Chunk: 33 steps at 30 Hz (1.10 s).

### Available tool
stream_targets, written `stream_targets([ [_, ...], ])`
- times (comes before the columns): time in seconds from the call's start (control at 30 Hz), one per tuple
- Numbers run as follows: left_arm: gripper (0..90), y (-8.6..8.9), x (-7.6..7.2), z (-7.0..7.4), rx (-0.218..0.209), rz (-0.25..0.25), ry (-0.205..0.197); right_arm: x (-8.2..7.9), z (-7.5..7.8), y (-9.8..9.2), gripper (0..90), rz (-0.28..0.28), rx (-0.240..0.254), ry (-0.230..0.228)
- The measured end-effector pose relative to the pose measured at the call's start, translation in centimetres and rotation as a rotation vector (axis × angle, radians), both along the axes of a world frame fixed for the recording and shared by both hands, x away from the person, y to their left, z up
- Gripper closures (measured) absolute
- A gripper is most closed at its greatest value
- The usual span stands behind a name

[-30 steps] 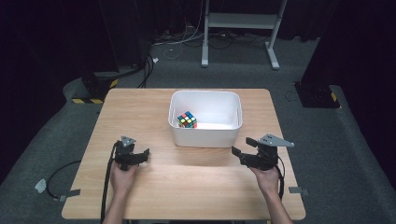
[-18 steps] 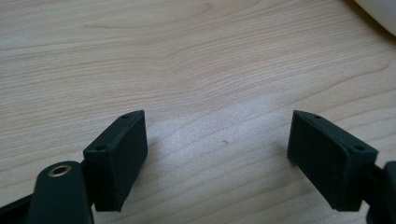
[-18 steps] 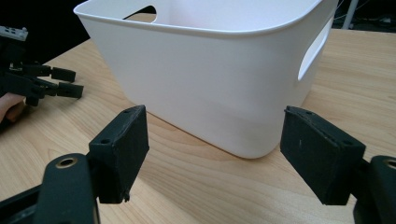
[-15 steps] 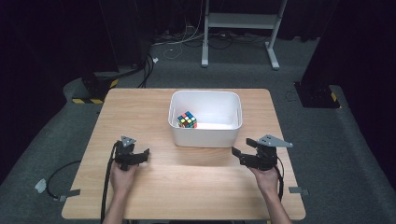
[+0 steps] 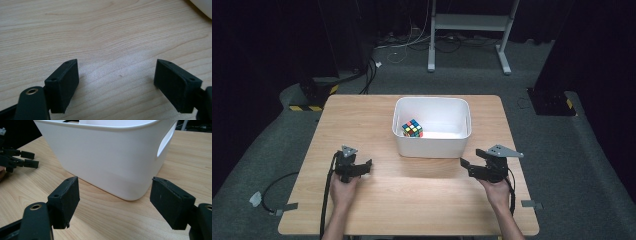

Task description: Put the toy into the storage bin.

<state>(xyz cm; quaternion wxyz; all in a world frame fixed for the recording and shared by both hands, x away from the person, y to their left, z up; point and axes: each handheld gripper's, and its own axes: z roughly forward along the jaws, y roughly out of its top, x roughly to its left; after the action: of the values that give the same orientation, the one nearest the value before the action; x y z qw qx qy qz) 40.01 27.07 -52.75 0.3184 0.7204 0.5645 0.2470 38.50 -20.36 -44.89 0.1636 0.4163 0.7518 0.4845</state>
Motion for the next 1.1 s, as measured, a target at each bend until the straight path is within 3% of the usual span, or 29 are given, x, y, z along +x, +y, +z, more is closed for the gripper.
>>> stream_targets([
  [1.1, 20.0, 0.0, 0.0, 0.0, 0.0, 0.0, 0.0, 0.3, -1.7, -0.8, 24.0, -0.051, -0.043, 0.031],
])
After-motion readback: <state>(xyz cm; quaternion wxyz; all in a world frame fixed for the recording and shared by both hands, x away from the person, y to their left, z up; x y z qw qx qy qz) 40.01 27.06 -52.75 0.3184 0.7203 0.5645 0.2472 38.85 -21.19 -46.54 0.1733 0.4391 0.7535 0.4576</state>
